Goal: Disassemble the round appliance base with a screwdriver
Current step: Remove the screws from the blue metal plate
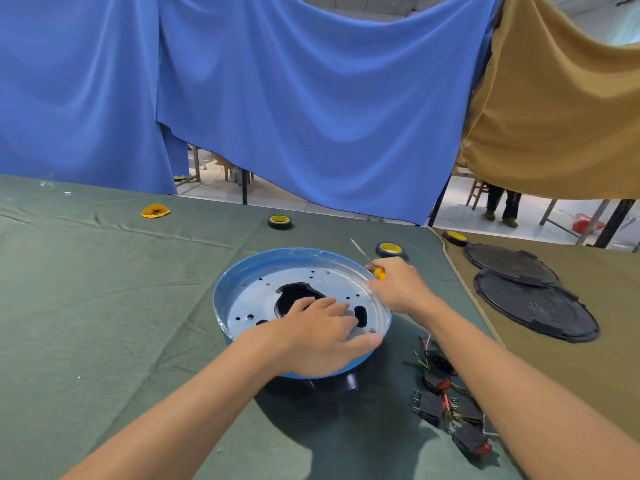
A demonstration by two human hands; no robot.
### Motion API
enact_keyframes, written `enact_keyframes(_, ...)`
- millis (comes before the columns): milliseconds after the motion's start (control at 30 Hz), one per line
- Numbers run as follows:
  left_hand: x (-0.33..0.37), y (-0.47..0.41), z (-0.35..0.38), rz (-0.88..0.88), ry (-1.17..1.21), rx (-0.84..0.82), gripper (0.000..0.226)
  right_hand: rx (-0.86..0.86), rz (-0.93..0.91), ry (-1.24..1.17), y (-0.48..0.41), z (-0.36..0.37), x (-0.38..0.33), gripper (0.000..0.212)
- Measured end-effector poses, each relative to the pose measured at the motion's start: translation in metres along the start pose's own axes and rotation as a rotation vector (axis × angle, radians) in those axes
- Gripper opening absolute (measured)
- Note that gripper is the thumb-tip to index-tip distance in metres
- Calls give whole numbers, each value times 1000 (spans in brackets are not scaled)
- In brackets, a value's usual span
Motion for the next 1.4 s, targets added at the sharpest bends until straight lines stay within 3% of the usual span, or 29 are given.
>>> enact_keyframes(100, -7, 7, 7, 15, 27, -106, 87, 3, 63, 55, 4, -1, 12, 30)
enact_keyframes(200, -7, 8, 11, 12, 11, -122, 86, -30, 110, 76, 14, -5, 25, 43)
enact_keyframes(400, 2, -11, 12, -82, -21, -63, 84, -44, 54, -22, 22, -28, 22, 20)
enact_keyframes(533, 4, -25, 14, -192, 26, -37, 88, -74, -57, 2, 26, -43, 8, 24)
enact_keyframes(633, 4, -31, 10, -229, 16, -5, 90, 35, -102, -63, 28, -64, 1, 26)
enact_keyframes(700, 2, -32, 5, -215, -9, 1, 85, 133, -122, -144, 31, -78, -2, 22)
enact_keyframes(767, 1, -31, 2, -184, -16, 8, 67, 163, -153, -186, 32, -85, -6, 21)
enact_keyframes(900, 3, -28, -2, -150, 12, 90, 40, 145, -229, -19, 30, -82, -20, 18)
enact_keyframes(1133, 7, -24, -16, -121, -21, 280, 44, 106, -290, 89, 23, -75, -37, 22)
enact_keyframes(1400, 7, -24, -10, -93, 20, 239, 40, 56, -308, 130, 16, -67, -39, 25)
Point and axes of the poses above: each hand's wrist, its own y-axis away from the middle knuckle, its own z-axis out of the palm, x = y × z, the point moved 9 cm from there along -y, towards the middle knuckle, and after that the axes turned 2 degrees about -y, right-handed, at the moved point
